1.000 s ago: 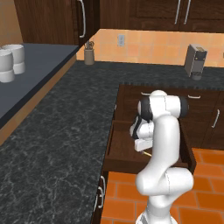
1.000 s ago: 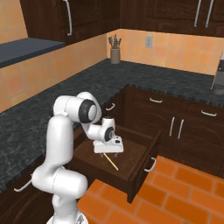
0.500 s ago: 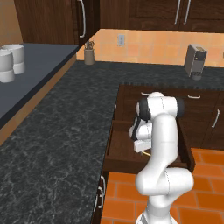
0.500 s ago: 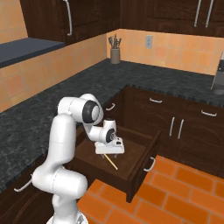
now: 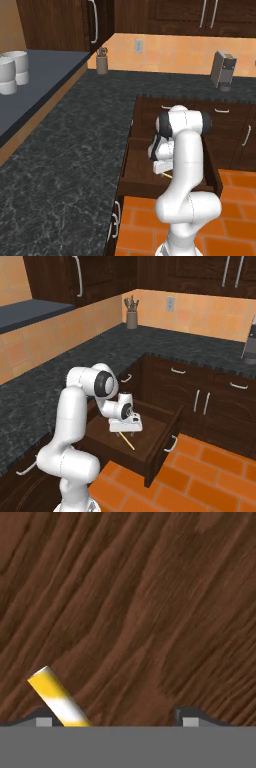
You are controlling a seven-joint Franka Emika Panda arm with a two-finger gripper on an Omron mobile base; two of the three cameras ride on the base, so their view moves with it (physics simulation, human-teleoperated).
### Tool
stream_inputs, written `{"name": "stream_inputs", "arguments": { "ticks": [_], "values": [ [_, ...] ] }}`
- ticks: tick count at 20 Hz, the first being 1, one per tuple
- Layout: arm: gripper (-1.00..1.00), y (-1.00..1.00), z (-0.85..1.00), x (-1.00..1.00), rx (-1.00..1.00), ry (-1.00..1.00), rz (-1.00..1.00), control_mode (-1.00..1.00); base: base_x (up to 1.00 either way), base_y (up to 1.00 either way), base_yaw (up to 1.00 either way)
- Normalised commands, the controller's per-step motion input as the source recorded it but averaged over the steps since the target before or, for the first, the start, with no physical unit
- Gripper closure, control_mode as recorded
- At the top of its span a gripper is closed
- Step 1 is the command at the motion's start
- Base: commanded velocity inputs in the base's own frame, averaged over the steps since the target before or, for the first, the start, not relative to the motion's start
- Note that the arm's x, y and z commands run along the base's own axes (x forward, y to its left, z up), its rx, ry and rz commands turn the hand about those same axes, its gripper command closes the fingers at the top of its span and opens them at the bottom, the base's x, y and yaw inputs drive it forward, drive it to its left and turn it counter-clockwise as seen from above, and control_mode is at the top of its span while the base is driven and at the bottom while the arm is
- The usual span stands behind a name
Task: Take a straw from the drawer in front and place it inside the glass cup on the dining counter.
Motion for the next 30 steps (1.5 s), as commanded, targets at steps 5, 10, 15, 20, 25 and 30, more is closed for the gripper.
{"name": "stream_inputs", "arguments": {
  "ticks": [5,10,15,20,25,30],
  "values": [
    [1.00,-0.04,-0.17,0.00,0.00,-0.02,0.00,-1.00,0.00,0.00,0.00],
    [1.00,-0.16,0.00,0.15,0.00,0.00,-0.02,-1.00,0.00,0.00,0.00],
    [1.00,-0.11,0.09,0.08,0.00,-0.02,-0.06,-1.00,0.00,0.00,0.00],
    [1.00,0.00,0.97,-0.22,0.00,-0.17,-0.11,-1.00,0.00,0.00,0.00],
    [1.00,0.04,1.00,-0.14,0.01,-0.13,-0.12,-1.00,0.00,0.00,0.00],
    [1.00,0.05,1.00,-0.23,0.00,-0.08,-0.07,-1.00,0.00,0.00,0.00]
  ]
}}
